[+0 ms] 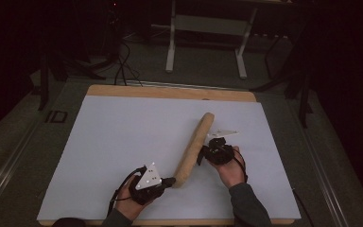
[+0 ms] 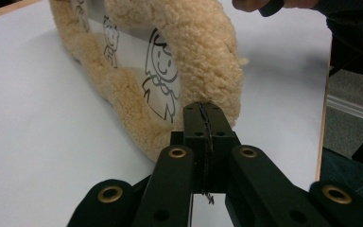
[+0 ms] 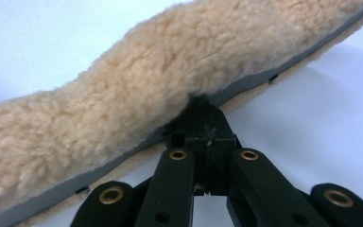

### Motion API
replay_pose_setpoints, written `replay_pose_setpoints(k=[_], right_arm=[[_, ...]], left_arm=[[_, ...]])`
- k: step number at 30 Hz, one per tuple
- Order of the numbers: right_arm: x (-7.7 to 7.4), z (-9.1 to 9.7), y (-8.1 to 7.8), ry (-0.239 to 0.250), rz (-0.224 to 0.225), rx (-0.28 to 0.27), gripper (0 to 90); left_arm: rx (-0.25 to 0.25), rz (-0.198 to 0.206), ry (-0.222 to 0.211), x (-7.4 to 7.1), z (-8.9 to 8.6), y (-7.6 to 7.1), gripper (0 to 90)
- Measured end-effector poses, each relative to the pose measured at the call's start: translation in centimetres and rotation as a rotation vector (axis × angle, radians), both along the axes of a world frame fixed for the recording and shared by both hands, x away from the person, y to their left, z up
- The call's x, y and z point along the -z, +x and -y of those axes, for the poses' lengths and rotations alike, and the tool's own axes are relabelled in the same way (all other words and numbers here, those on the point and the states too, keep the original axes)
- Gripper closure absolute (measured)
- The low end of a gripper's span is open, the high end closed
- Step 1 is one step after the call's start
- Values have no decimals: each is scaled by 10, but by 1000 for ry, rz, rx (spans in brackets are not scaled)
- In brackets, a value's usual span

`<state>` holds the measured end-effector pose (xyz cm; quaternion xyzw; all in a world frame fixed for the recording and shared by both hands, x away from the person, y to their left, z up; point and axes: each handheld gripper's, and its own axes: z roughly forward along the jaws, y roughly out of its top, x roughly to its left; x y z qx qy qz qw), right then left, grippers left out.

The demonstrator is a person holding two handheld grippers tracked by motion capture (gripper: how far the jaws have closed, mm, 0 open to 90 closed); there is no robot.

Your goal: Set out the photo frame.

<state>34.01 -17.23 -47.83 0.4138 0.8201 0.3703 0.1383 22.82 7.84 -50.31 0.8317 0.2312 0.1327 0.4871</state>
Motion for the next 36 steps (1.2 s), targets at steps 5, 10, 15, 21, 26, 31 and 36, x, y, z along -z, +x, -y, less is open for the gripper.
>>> replay_pose_setpoints(k=[5,10,15,21,26,31,36], right_arm=[[1,-2,-1,-10,-2,-12,898],[2,-2,-2,-13,2,-14,898],[1,-2,-3,-9,6,-20,899],[1,-3,-4,-8,8,-27,899],[3,-3,-4,1,3,-42,899],[3,-3,-5,10,3,-50,899],[3,-4,-7,36,10,-87,898]], left_arm=[[6,5,5,0,5,-1,900],[9,5,5,0,10,-2,900],[18,9,11,0,16,-3,900],[26,15,18,-1,22,-4,900],[36,22,28,-1,29,-4,900],[62,21,34,-1,37,-5,900],[105,31,79,4,57,-8,900]])
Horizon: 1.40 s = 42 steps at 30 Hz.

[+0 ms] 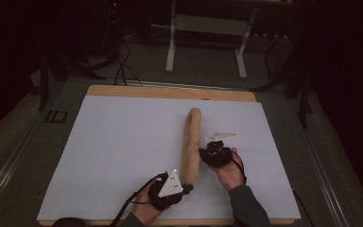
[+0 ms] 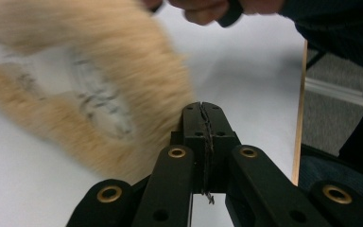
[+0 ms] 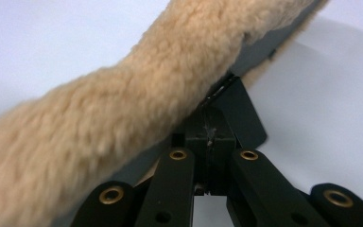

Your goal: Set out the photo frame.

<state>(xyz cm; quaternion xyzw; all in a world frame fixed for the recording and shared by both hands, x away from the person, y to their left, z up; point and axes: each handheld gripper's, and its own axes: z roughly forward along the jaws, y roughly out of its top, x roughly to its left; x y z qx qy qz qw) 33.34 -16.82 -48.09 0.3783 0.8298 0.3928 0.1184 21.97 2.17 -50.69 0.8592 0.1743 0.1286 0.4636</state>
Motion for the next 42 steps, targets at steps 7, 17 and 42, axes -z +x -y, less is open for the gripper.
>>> replay_pose_setpoints(k=[7,17,42], right_arm=[[0,-2,-1,-17,-5,8,896],[3,2,-1,-15,-11,17,896],[-20,15,1,27,-5,112,795]], left_arm=[[2,7,-1,-2,-9,-3,900],[-92,20,-45,-16,-53,5,900],[-52,-24,-1,-3,-20,19,900]])
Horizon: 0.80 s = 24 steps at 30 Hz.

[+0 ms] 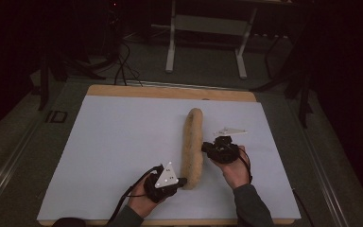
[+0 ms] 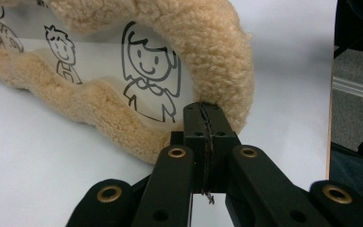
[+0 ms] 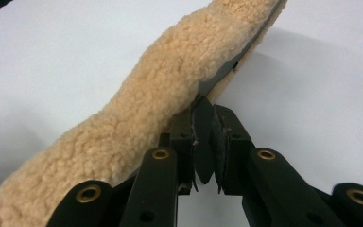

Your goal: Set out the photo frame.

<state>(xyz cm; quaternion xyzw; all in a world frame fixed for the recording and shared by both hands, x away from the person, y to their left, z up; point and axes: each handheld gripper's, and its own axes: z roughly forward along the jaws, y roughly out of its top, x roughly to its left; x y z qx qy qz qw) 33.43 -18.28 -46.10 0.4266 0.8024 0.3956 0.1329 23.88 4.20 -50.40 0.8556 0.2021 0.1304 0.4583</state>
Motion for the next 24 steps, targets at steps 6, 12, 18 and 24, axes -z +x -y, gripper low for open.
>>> replay_pose_setpoints(k=[6,12,18,24], right_arm=[[0,-2,3,-4,-13,-1,811],[-1,-2,4,-12,-25,-13,827],[-1,-2,5,-15,-35,-23,840],[-2,-2,5,-26,-40,-48,875]], left_arm=[[11,-3,-12,1,10,0,900],[17,6,-12,2,23,0,900],[9,8,-13,4,33,3,900],[-23,14,-1,7,40,8,900]])
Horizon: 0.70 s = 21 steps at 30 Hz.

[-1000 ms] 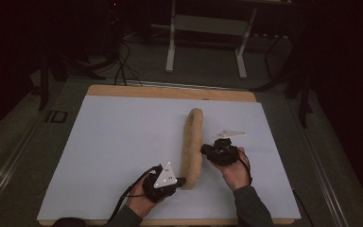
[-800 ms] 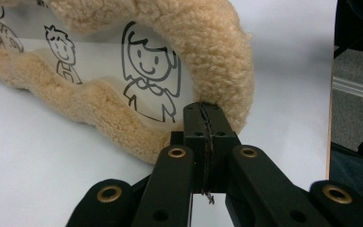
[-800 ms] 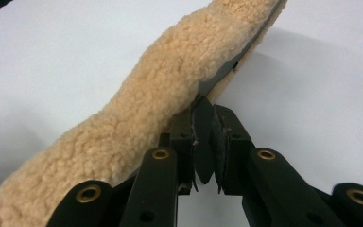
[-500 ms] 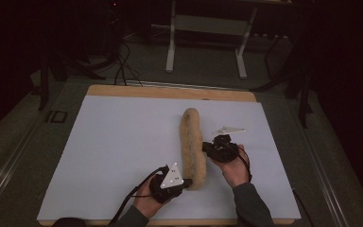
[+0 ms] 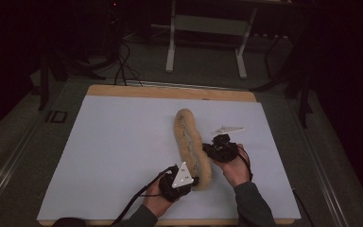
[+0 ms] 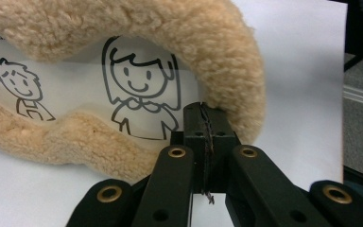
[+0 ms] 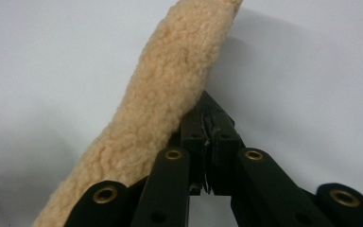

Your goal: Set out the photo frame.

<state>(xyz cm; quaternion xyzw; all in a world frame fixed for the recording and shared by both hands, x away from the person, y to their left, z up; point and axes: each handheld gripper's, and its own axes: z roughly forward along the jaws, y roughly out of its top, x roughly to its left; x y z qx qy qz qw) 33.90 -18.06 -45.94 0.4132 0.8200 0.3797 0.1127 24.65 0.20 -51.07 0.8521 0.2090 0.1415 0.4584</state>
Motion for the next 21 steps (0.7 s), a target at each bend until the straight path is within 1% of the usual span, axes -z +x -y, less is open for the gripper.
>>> replay_pose_setpoints(k=[3,4,6,10,13,16,21], right_arm=[[-1,0,0,-10,-4,-9,883],[-1,0,-1,-17,-6,-12,885],[-2,0,-1,-27,-10,-23,890],[-3,0,0,-42,-13,-38,897],[-3,1,0,-46,-14,-39,898],[-3,2,1,-42,-20,-43,900],[-4,2,2,-41,-30,-53,900]], left_arm=[[-11,-4,-4,1,4,2,900],[-12,-10,-12,1,5,2,900],[-11,-13,-16,2,6,3,900],[-9,-13,-23,2,14,3,900],[-9,-14,-29,2,20,4,900],[-16,-27,-44,3,24,5,900],[-20,-27,-46,2,30,7,900]])
